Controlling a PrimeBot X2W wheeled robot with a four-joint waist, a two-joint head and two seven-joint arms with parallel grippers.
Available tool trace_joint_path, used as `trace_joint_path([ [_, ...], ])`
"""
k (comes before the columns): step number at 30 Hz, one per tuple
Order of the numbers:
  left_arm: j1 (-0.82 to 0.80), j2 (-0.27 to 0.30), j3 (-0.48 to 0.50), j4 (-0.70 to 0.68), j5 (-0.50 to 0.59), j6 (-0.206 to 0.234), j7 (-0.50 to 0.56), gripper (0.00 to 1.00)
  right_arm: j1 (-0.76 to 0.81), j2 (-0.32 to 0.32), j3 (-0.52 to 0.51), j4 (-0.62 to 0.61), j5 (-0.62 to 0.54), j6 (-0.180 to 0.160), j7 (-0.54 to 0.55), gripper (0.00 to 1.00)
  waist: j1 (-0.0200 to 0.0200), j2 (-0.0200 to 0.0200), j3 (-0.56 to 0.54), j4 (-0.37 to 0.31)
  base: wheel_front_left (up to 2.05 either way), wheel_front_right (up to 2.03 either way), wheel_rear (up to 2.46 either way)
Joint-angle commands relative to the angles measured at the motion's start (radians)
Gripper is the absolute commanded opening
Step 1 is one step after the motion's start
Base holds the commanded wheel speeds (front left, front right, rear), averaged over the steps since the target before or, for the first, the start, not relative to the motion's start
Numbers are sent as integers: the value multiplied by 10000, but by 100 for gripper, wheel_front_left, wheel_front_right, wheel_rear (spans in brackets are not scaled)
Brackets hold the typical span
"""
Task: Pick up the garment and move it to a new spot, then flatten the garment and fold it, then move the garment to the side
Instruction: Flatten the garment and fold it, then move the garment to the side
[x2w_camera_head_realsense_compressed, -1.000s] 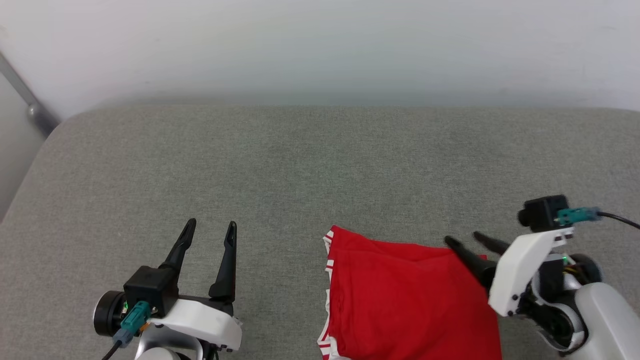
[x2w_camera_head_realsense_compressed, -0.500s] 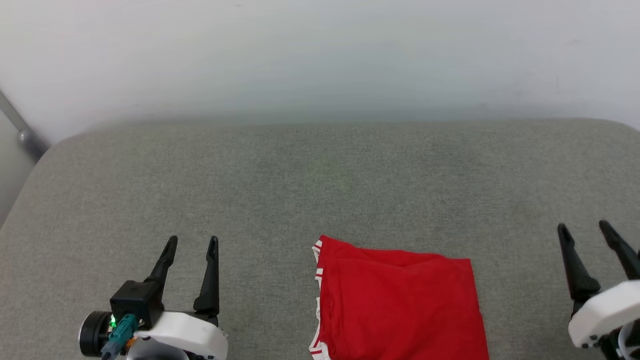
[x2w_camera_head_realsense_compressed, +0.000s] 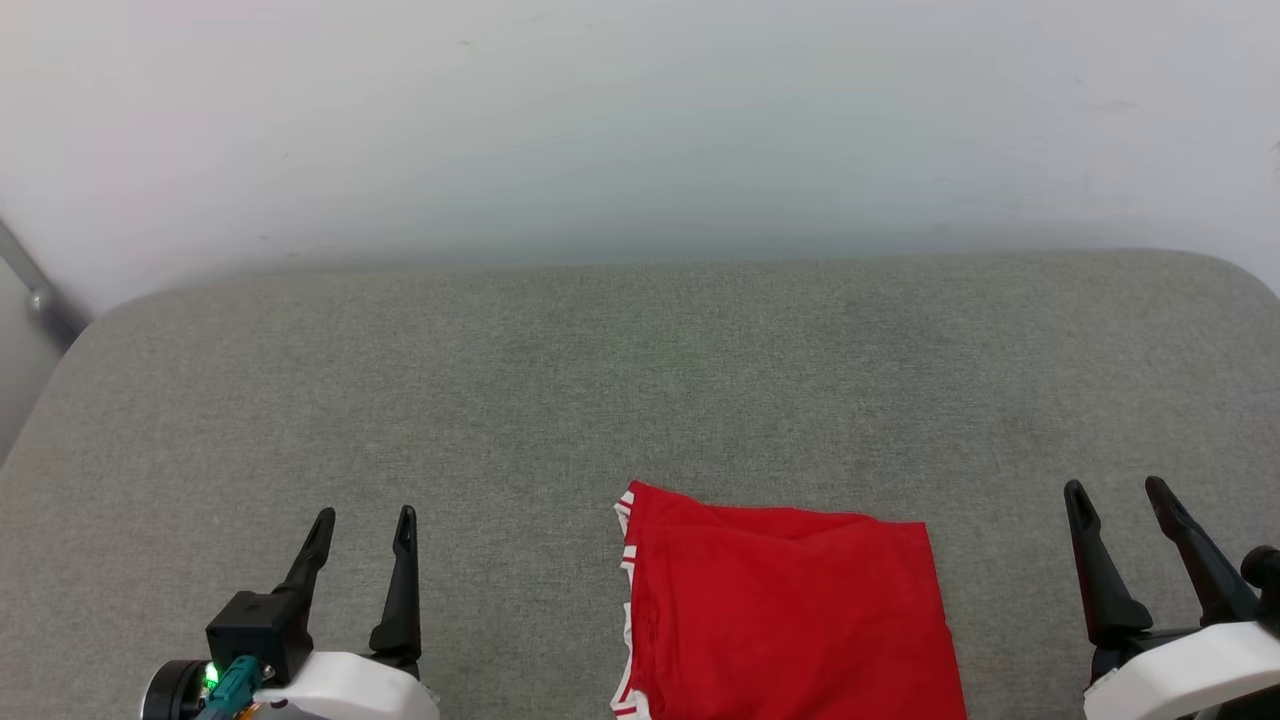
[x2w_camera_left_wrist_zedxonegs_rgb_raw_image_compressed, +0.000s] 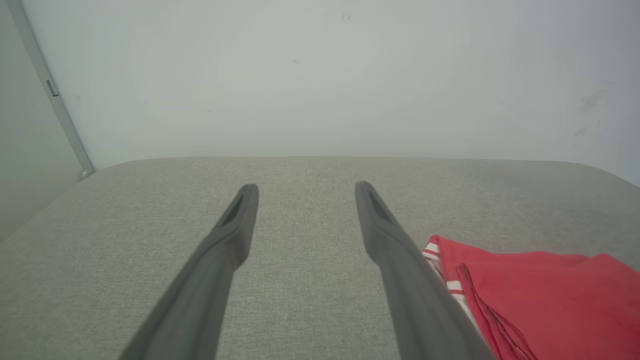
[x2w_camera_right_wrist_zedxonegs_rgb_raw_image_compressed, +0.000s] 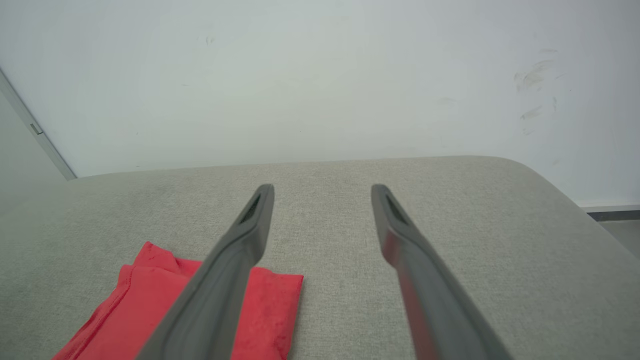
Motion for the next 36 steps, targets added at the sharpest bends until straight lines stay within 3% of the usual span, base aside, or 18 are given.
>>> trace_joint_path([
  [1, 66, 12, 50, -32, -9, 54, -69, 100, 59, 32, -7, -63, -66, -5, -15, 100, 1, 0, -5, -3, 0, 0, 0],
  [9, 97, -39, 54, -92, -119, 122, -47, 100, -113, 107, -10, -211, -26, -5, 78, 100, 1, 0, 32, -26, 0, 0, 0],
  [13, 80, -72, 108, -112, -171, 152, -64, 100, -232, -25, -420, -84, 566, -5, 693, 100, 1, 0, 100, 10, 0, 0, 0],
  [20, -125, -250, 288, -191, -103, 161, -100, 100, -679, -1090, -2132, 1093, 2163, -5, 2953, 100, 1, 0, 338, 340, 0, 0, 0],
  [25, -339, -421, 390, -240, 37, 60, -132, 100, -1032, -1632, -2684, 2520, 3418, -5, 5072, 100, 1, 0, 698, 752, 0, 0, 0],
  [31, -622, -664, 489, -163, 272, -116, -152, 100, -1369, -1101, -2319, 3618, 5332, -5, 7382, 100, 1, 0, 1123, 1286, 0, 0, 0],
  [36, -688, -738, 677, -99, 390, -219, -158, 100, -1676, -188, -2004, 4237, 6821, -5, 8345, 100, 1, 0, 1434, 1534, 0, 0, 0],
])
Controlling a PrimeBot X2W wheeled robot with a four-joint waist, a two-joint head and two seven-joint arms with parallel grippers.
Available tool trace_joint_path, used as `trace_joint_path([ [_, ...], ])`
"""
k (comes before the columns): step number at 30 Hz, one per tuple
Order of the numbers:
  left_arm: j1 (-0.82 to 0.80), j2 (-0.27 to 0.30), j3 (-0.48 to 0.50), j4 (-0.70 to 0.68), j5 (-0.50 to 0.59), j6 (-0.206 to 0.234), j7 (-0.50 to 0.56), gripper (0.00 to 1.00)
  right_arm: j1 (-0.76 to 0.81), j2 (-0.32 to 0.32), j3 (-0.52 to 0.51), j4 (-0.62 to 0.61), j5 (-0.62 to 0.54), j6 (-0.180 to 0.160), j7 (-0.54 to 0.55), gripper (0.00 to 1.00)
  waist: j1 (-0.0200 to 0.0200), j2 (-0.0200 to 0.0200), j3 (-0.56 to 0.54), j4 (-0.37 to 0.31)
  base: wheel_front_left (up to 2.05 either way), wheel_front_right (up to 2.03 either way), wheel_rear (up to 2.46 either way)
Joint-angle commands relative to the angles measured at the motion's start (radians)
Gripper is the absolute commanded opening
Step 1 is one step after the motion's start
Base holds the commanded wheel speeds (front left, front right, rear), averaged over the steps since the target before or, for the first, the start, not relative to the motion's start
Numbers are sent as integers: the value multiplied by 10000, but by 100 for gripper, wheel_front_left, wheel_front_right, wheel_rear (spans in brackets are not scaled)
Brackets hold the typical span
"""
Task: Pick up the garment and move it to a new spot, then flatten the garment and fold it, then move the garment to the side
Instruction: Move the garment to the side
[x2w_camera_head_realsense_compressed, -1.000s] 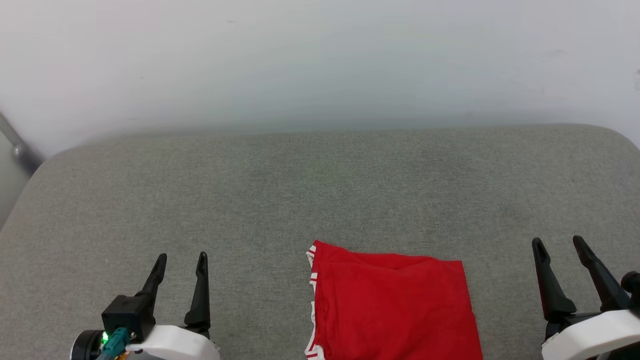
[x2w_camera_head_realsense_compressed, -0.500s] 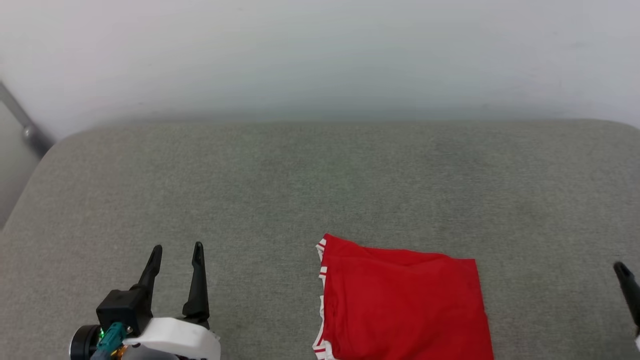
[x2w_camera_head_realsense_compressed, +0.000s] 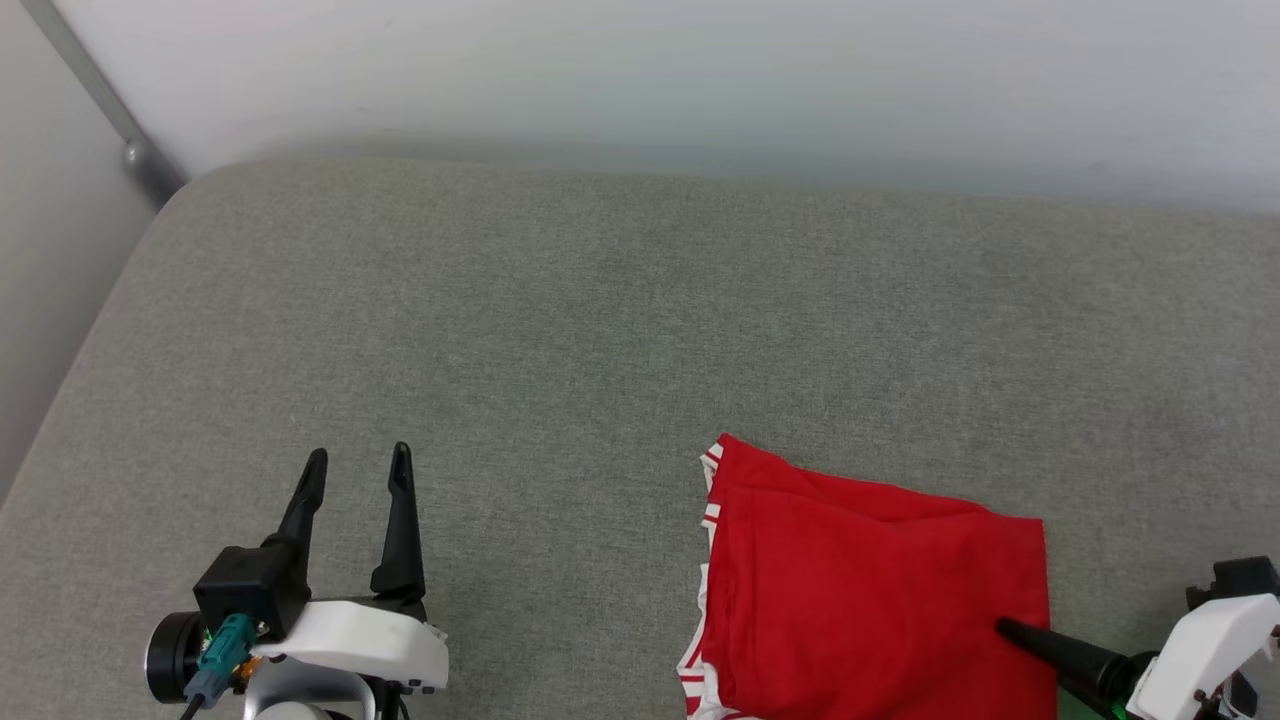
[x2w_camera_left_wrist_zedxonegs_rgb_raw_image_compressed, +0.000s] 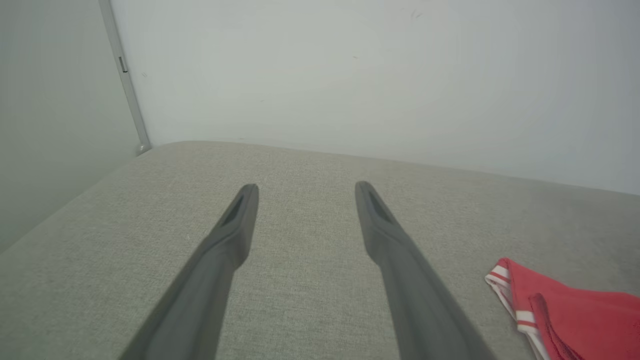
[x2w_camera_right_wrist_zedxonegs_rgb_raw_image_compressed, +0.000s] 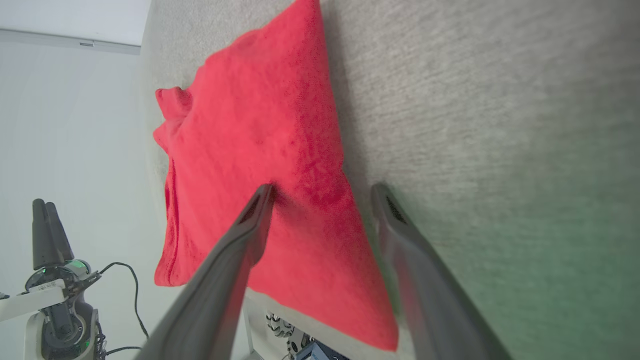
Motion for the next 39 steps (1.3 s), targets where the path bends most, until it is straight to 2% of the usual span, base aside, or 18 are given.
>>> trace_joint_path([
  [1, -123, 14, 64, 16, 54, -49, -68, 100, -123, 124, -38, 251, 250, -5, 146, 100, 0, 0, 140, 145, 0, 0, 0],
  [7, -299, -11, 115, 116, 169, -220, -68, 100, -607, 564, -60, 1404, 1207, -11, 461, 100, 0, 0, 308, 331, 0, 0, 0],
  [8, -308, -22, 111, 140, 182, -241, -69, 100, -646, 586, 0, 1509, 1285, -11, 498, 53, 0, 0, 310, 347, 0, 0, 0],
  [9, -323, -30, 115, 155, 213, -250, -70, 100, -690, 605, 63, 1539, 1368, -11, 499, 30, 0, 0, 316, 355, 0, 0, 0],
  [10, -332, -36, 117, 166, 235, -254, -70, 100, -717, 613, 111, 1543, 1454, -11, 464, 0, 0, 0, 311, 357, 0, 0, 0],
  [14, -206, -7, 160, 215, 283, -239, -69, 100, -801, 395, 449, 1264, 1585, -5, 280, 0, 0, 0, 164, 241, 0, 0, 0],
  [17, -116, 64, 129, 263, 359, -254, -69, 100, -790, 45, 980, 867, 1257, -5, -24, 0, 0, 0, -54, 40, 0, 0, 0],
  [22, -4, 111, 62, 274, 447, -277, -58, 100, -891, -778, 2373, 242, -70, -6, -919, 0, 0, 0, -417, -569, 0, 0, 0],
  [27, 42, 162, -20, 227, 523, -334, -54, 100, -1534, -1416, 3507, 322, -1840, -6, -1723, 0, 0, 0, -381, -1587, 0, 0, 0],
  [34, -624, 293, -72, -95, 761, -428, -13, 100, -3465, -1763, 4181, 1132, -3556, -6, -2446, 0, 0, 0, 840, -3590, 0, 0, 0],
  [39, -1863, 424, -396, -349, 1194, -738, 174, 100, -4746, -2299, 3975, 2230, -4373, -6, -3124, 0, 0, 0, 2116, -4446, 0, 0, 0],
])
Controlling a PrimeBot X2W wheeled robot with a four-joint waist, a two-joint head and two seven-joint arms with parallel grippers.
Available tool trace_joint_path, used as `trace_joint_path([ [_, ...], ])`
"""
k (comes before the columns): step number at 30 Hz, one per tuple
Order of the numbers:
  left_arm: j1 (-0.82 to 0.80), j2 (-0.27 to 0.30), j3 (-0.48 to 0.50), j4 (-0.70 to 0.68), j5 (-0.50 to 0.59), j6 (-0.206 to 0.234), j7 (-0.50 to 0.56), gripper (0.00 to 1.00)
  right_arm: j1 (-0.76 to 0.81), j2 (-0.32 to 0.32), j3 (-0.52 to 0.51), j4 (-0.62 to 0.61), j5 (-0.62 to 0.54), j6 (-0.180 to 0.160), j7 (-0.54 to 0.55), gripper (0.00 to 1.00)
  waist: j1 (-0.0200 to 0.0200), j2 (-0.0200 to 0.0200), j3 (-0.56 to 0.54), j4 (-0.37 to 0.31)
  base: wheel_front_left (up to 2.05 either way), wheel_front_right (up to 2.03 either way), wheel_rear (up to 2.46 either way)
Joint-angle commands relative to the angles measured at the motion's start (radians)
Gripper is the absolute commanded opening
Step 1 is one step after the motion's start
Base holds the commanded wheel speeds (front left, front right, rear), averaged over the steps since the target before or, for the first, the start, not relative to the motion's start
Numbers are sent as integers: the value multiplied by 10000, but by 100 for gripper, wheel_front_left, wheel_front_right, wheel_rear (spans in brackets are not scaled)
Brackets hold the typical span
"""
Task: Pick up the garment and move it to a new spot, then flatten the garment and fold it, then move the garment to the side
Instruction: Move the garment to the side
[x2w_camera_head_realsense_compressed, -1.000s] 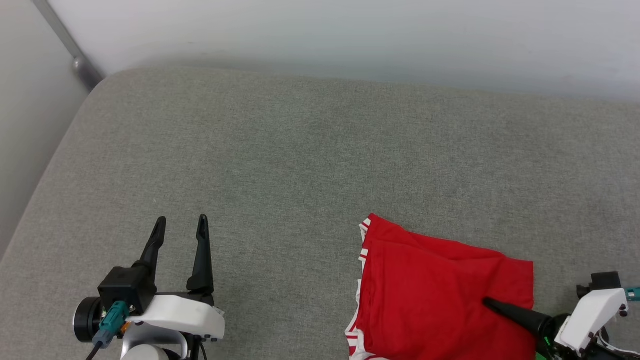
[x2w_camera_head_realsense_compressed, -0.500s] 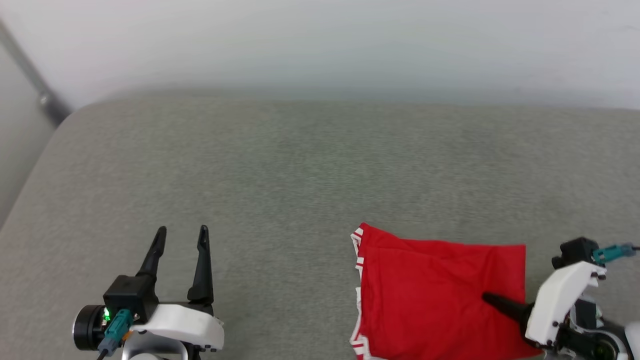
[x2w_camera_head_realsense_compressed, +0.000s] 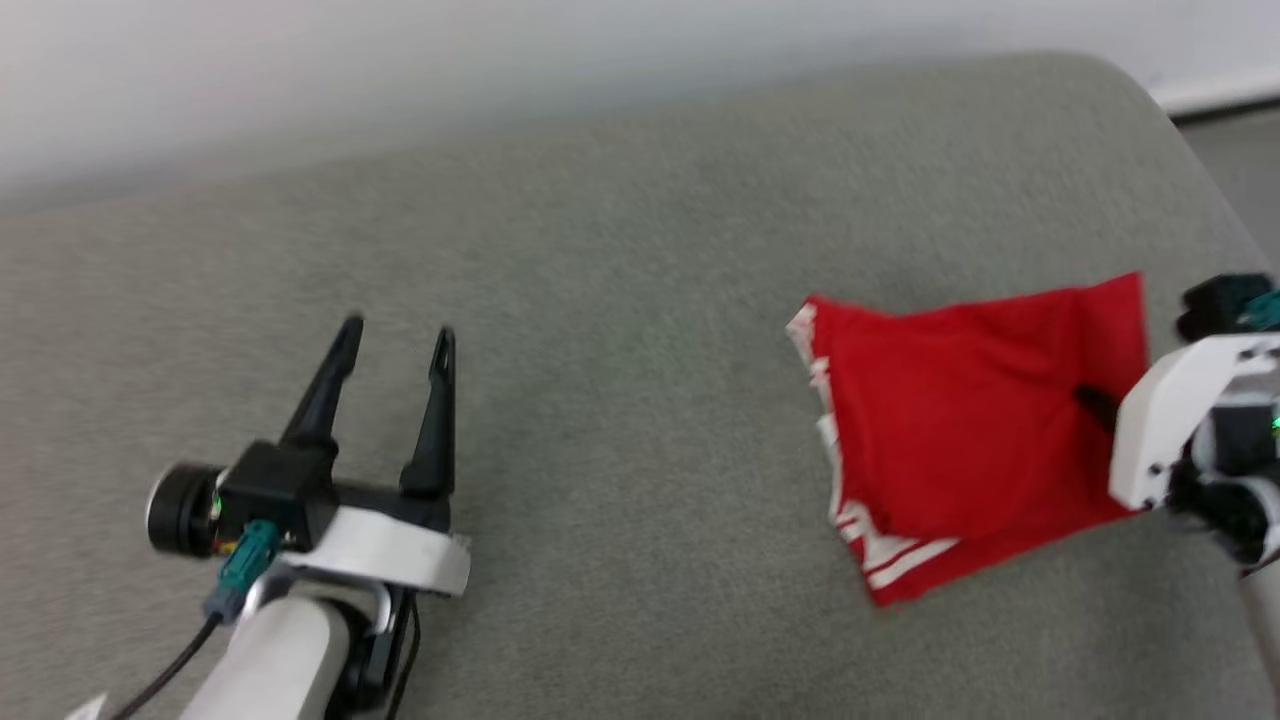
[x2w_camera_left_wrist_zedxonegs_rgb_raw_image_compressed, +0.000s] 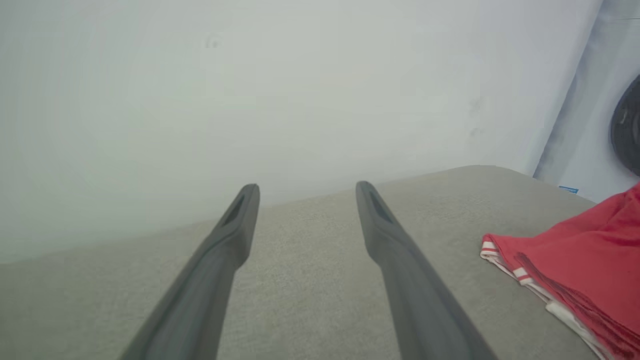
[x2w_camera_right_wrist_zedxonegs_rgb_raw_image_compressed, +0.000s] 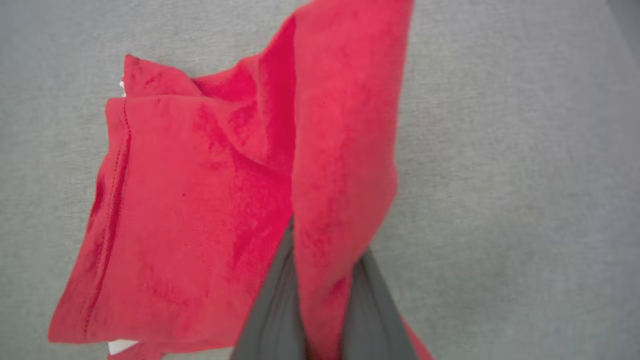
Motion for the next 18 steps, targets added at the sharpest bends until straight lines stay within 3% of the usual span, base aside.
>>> trace_joint_path([
  [1, -509, 77, -88, -110, 167, -145, 54, 100, -573, -226, -176, 271, -354, -8, -380, 0, 0, -1, 1516, -1133, 0, 0, 0],
  [9, -2025, 372, -339, -687, 738, -432, 565, 100, -2315, -874, -1351, 1843, -1264, -8, -1497, 0, 0, -1, 3082, -1649, 0, 0, 0],
  [17, -2779, 862, -338, -1907, 1187, -346, 1508, 100, -4077, -970, -2761, 3339, -2822, -8, -3286, 0, 0, -1, 4407, -1739, 0, 0, 0],
  [18, -2819, 934, -337, -2058, 1233, -341, 1639, 100, -4238, -863, -2951, 3506, -2941, -8, -3558, 7, 0, -1, 4531, -1728, 0, 0, 0],
])
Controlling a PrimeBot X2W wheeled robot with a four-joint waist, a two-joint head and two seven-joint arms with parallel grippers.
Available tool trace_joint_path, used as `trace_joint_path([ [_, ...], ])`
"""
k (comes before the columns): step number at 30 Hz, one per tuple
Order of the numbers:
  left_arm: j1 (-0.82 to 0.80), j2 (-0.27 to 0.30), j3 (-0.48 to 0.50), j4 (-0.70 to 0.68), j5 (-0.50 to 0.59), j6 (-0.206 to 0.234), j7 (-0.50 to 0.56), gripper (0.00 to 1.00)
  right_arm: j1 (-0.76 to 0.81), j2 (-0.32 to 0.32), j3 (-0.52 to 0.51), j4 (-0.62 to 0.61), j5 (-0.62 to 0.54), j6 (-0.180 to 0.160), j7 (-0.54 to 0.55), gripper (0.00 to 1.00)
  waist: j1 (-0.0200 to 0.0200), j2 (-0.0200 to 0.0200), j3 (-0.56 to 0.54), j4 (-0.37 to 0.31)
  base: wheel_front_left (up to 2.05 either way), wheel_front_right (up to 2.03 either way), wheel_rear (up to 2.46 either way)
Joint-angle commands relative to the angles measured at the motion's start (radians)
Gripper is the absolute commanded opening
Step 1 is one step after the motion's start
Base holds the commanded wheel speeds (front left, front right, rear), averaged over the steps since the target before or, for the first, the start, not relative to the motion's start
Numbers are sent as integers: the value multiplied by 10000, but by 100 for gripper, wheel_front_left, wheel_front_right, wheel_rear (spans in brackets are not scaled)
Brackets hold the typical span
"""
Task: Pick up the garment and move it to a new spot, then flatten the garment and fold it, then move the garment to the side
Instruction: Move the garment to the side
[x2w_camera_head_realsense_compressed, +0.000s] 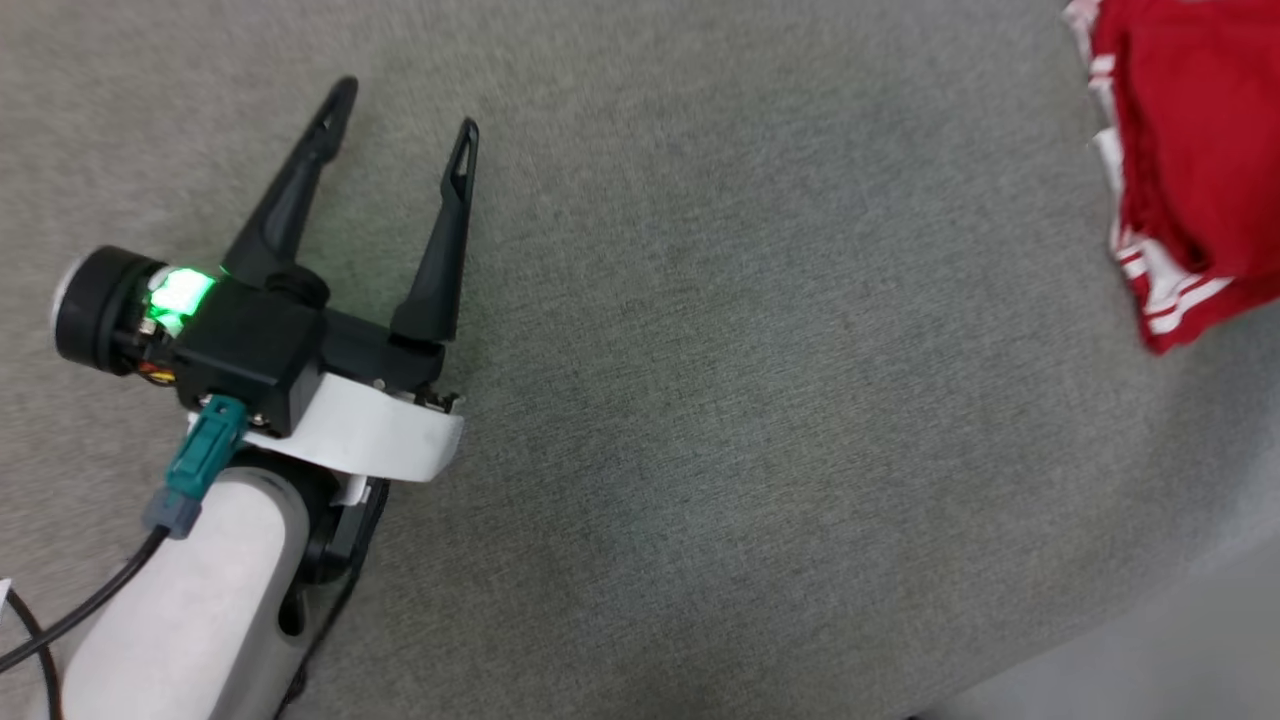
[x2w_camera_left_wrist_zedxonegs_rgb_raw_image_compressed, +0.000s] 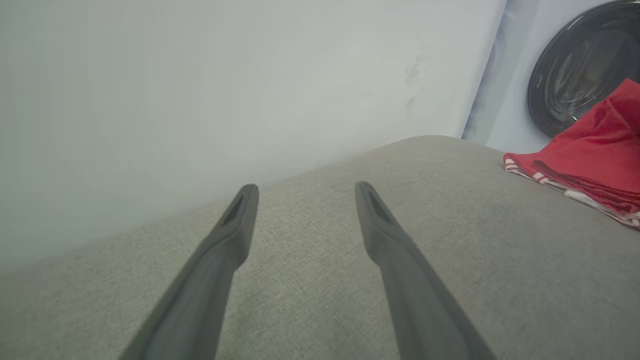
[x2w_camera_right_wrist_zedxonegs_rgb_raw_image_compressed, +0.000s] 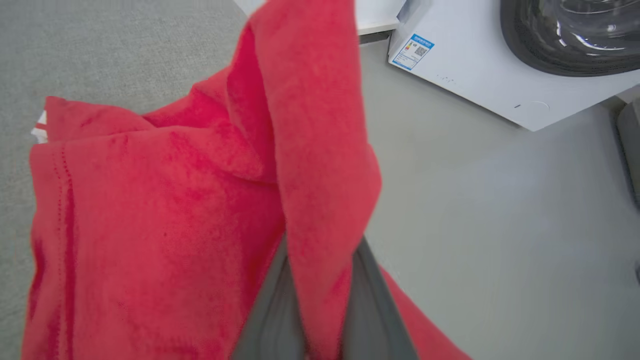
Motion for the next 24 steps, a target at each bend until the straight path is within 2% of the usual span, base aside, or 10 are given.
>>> trace_joint_path([
  [1, -125, 74, 18, -127, 67, 26, 63, 100, -191, 163, -61, 157, -85, -8, -172, 45, -2, 0, 536, -126, 0, 0, 0],
  [2, -173, 139, 28, -236, 102, 30, 149, 100, -286, 243, -122, 293, -272, -8, -445, 100, -2, 0, 638, -111, 0, 0, 0],
  [7, -226, 176, 46, -441, 92, 71, 310, 100, -636, 579, -589, 1194, -825, -8, -1668, 100, -2, 0, 750, -35, 0, 0, 0],
  [12, 91, 12, 63, -142, -114, 188, 35, 100, -698, 378, -972, 1938, -1391, -8, -2395, 100, -2, 0, 218, 30, 0, 0, 0],
  [17, 810, -352, 109, 446, -550, 373, -548, 100, -428, 97, -790, 2198, -1937, -8, -2665, 100, -2, 0, -953, 155, 0, 0, 0],
  [24, 2218, -940, 226, 1323, -1263, 685, -1299, 100, 705, 169, 351, 1789, -2053, -8, -3089, 100, -2, 0, -2981, 650, 0, 0, 0],
])
